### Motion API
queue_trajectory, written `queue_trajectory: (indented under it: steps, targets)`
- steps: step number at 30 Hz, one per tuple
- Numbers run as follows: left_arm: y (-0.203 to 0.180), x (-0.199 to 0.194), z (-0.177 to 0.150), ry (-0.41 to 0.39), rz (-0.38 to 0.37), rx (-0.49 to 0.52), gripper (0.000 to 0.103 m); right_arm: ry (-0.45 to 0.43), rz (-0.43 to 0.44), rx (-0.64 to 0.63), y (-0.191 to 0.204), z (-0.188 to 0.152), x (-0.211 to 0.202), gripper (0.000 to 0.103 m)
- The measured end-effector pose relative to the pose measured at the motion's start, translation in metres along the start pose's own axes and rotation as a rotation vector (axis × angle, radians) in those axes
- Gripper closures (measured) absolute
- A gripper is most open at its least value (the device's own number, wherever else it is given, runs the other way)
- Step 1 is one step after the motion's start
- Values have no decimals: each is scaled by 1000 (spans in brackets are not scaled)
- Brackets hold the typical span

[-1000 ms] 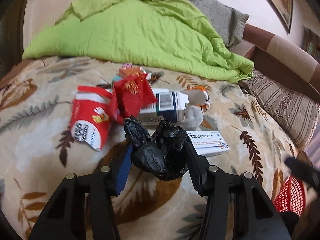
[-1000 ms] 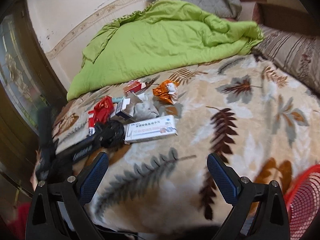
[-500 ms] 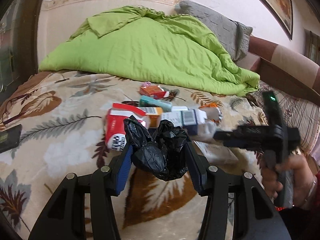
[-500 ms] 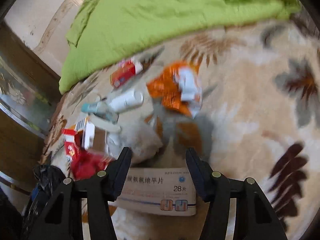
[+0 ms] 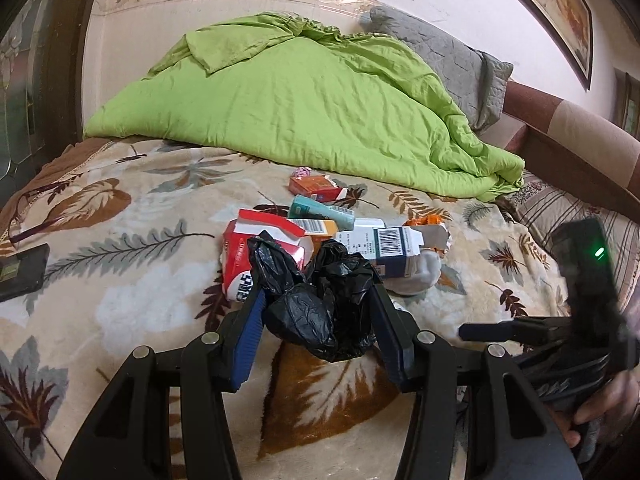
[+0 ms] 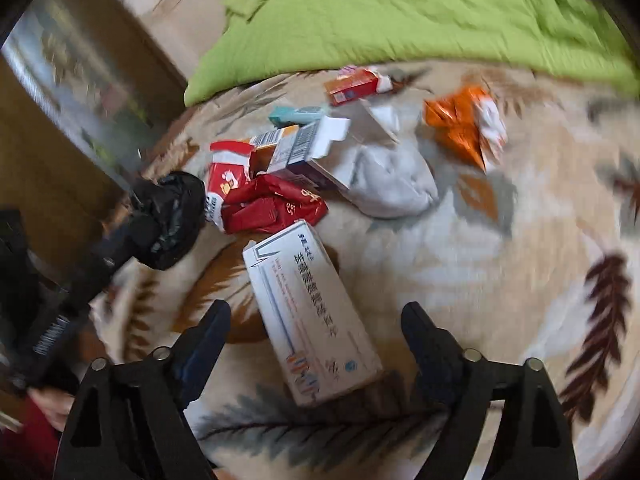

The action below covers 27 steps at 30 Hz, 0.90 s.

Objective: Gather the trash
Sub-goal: 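Grasp the black plastic bag with the left tool while the right tool grasps the white medicine box, then carry the bag and box to the red wastebasket and open both tools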

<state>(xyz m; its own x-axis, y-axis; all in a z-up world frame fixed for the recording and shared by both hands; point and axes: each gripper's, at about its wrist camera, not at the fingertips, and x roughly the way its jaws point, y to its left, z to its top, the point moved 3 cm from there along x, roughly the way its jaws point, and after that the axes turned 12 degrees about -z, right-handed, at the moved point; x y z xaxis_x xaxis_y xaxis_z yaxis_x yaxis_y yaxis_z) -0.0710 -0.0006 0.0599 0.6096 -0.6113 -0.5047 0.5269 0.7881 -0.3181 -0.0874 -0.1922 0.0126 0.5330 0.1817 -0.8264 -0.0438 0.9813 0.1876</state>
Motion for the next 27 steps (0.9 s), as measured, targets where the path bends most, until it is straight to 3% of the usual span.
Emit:
queue_trajectory:
  steps: [3, 4, 5, 6, 8, 10, 16, 21, 27]
  targets:
    - [5, -3, -1, 0, 7, -8, 52, 45, -48, -77, 16, -1, 17, 14]
    - [7, -4, -1, 0, 10, -9, 52, 55, -53, -107, 23, -3, 20, 23]
    - [7, -5, -1, 0, 13, -9, 52, 61, -63, -135, 28, -5, 24, 40]
    - [8, -6, -1, -1, 15, -9, 52, 60, -101, -166, 33, -6, 25, 43]
    - [11, -8, -1, -4, 16, -15, 52, 31, -146, -190, 39, -6, 21, 44]
    - [11, -9, -1, -7, 13, -17, 52, -25, -126, -153, 36, -5, 6, 44]
    - [2, -4, -2, 1, -4, 4, 52, -233, -146, 29, 12, -9, -52, 44]
    - [-11, 0, -5, 9, -20, 45, 52, -226, -163, 110, -3, -7, -56, 44]
    - [-18, 2, -10, 19, -14, 83, 52, -225, -170, 113, -8, -15, -60, 44]
